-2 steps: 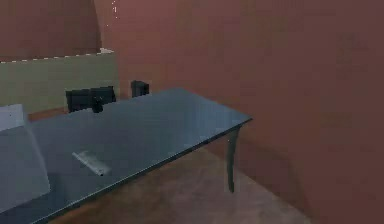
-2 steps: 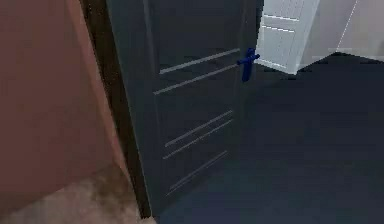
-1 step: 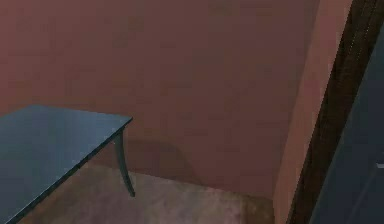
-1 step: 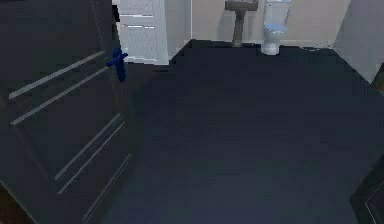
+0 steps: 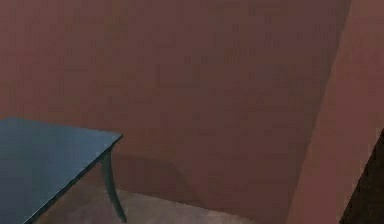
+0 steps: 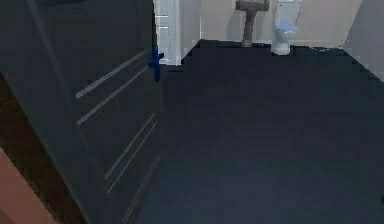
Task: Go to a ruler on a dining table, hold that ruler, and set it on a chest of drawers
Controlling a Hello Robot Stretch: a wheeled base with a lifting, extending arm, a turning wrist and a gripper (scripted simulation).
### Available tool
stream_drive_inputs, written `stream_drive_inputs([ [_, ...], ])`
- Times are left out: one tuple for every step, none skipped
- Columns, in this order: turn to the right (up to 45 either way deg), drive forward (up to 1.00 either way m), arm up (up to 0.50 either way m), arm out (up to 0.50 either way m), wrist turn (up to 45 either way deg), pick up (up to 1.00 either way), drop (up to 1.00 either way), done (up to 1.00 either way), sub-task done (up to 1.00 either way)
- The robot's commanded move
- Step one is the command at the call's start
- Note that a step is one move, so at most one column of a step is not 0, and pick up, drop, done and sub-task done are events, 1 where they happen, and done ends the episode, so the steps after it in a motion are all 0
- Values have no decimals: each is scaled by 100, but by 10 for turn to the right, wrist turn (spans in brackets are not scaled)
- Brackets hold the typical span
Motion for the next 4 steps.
stream_drive_inputs([
  [-450,0,0,0,0,0,0,0,0],
  [-450,0,0,0,0,0,0,0,0],
  [-450,0,0,0,0,0,0,0,0],
  [-330,0,0,0,0,0,0,0,0],
])
